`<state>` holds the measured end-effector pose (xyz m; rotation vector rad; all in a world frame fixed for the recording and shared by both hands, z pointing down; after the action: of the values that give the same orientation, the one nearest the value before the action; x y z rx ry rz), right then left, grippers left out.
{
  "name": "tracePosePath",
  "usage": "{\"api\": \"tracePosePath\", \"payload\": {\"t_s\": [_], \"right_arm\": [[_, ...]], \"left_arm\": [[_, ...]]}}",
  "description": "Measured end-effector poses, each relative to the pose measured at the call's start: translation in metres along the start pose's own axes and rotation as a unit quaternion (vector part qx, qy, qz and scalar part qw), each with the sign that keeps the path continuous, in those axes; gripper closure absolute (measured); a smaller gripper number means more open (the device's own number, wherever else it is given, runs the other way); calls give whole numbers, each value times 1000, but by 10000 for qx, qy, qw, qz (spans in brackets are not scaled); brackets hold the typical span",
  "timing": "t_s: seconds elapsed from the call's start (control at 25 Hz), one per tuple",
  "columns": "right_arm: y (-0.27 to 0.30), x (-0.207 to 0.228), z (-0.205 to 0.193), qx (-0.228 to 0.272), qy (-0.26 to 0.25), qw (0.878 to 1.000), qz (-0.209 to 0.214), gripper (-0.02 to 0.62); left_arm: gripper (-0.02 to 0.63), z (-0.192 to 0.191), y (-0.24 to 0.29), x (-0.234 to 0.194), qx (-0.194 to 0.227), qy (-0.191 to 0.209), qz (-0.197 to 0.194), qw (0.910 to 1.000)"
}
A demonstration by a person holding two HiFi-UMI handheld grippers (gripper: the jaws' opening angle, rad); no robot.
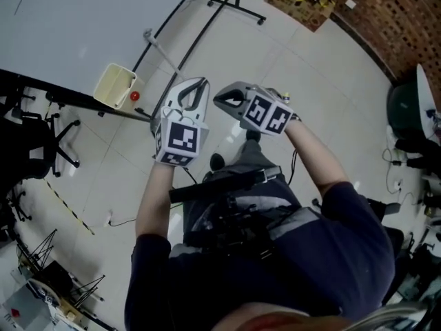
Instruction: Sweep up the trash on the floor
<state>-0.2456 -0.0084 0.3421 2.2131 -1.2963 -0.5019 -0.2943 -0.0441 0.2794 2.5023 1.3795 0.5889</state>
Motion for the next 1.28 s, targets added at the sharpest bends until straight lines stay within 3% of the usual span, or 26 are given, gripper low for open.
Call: {"api": "tracePosePath", "payload": {"t_s": [0.28,0.8,1.04,1.28], "right_arm": [[-11,-26,16,-82,49,9992,-379,586],[-117,-44,-39,184,635,9895,-1288,586],[-168,-65,-76,321,757,9857,-1472,586],[-203,-93,-101,422,642,9851,-1539,587]], "left_arm": [[606,-9,-13,12,155,-205,-323,9992],[606,36,22,119,160,112,-1135,9933],[606,56,28,181,124,257,-1223,9921],[606,69,18,225,129,301,-1025,9942]]}}
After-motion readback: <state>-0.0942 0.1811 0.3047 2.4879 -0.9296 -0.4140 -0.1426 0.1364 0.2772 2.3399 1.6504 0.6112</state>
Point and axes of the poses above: the fingertips, and each gripper's own axes: y forward along the fingers, x to its right, z out of its top, the point moved 4 cm from there along -y, backward along the fingers, and after that the axes turned 1 degree about -y, right-handed, at the moved point
